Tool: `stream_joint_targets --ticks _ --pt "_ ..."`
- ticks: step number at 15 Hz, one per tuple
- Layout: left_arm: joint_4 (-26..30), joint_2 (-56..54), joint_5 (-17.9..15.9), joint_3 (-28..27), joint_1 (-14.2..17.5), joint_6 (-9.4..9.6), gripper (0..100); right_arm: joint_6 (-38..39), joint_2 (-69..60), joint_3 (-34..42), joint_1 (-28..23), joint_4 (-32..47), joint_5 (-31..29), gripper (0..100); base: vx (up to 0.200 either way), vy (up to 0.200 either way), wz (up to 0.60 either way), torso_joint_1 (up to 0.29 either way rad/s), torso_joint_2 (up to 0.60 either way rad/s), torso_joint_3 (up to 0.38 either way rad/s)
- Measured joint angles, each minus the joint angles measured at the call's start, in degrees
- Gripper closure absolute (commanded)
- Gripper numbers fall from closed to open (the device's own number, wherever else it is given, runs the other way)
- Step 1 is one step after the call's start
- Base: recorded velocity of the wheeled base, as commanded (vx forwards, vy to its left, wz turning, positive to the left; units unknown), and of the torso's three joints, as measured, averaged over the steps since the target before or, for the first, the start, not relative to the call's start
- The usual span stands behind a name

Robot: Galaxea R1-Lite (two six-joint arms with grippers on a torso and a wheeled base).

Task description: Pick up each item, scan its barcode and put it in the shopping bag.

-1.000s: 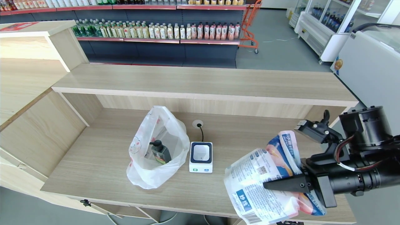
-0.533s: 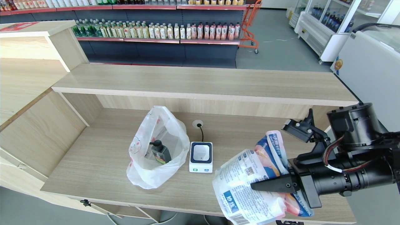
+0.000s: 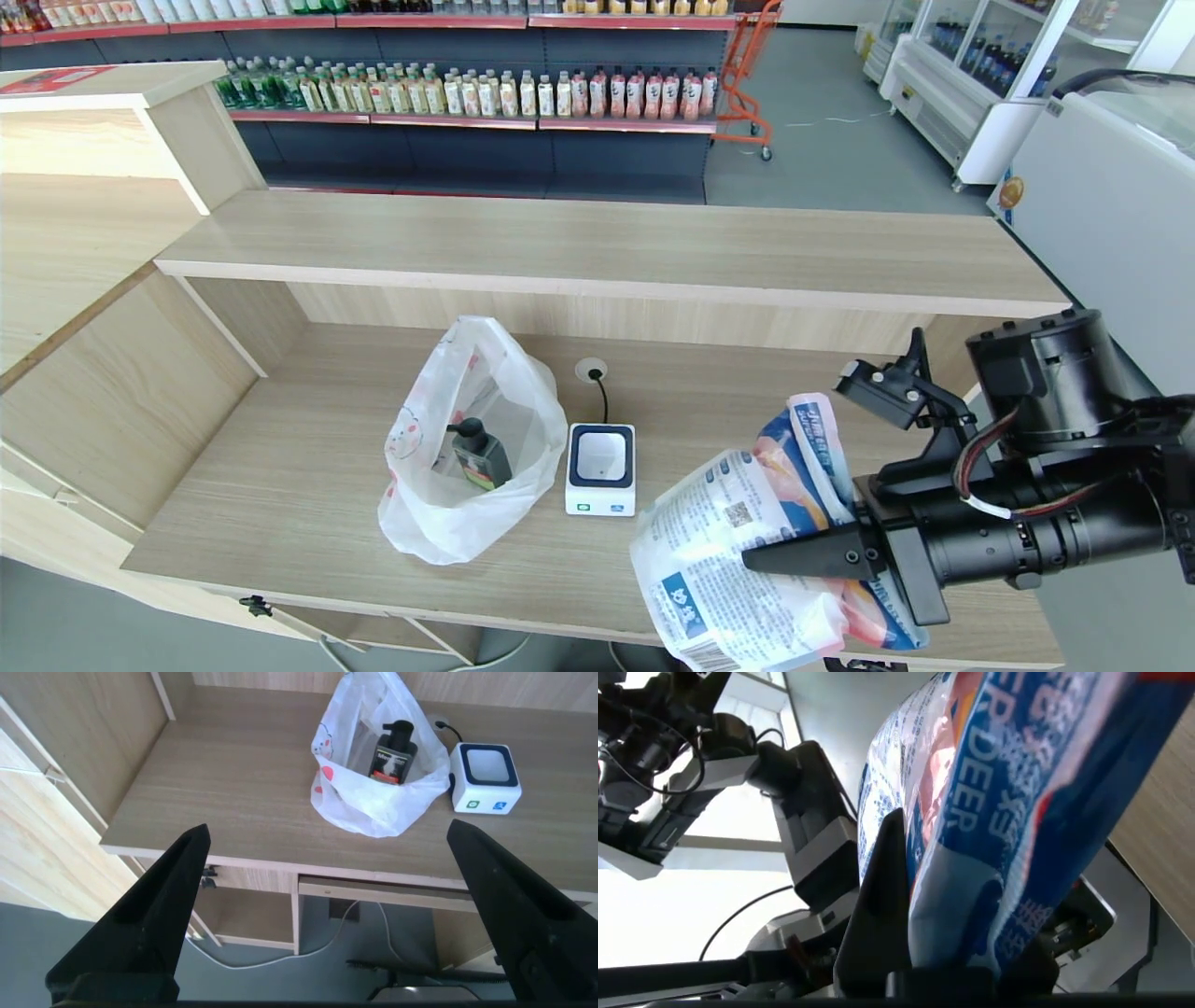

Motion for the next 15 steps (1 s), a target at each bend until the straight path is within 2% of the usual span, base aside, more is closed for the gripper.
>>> stream_joint_targets --ticks 4,6,8,10,11,15 --pt "0.0 0.0 0.0 0.0 0.0 0.00 0 -0.2 0.0 0.0 0.0 -2.0 -0.9 100 0.000 0.000 0.00 0.000 0.00 0.000" --pt "0.0 0.0 0.0 0.0 0.0 0.00 0 -3.1 0.1 0.1 -0.7 -5.5 -9.2 100 0.000 0.000 0.00 0.000 0.00 0.000" --pt "0.0 0.0 0.0 0.0 0.0 0.00 0 -16.9 0.7 0.1 -4.6 -9.1 -18.1 100 0.000 0.000 0.00 0.000 0.00 0.000" --pt "0.0 0.0 0.0 0.0 0.0 0.00 0 -31.8 0.6 0.9 -11.2 -11.1 -20.5 100 0.000 0.000 0.00 0.000 0.00 0.000" --pt "0.0 0.0 0.0 0.0 0.0 0.00 0 -36.7 -0.3 2.4 -14.4 -11.5 -20.7 100 0.000 0.000 0.00 0.000 0.00 0.000" --pt "0.0 0.0 0.0 0.0 0.0 0.00 0 -44.7 -6.5 11.4 -17.7 -11.9 -20.7 100 0.000 0.000 0.00 0.000 0.00 0.000"
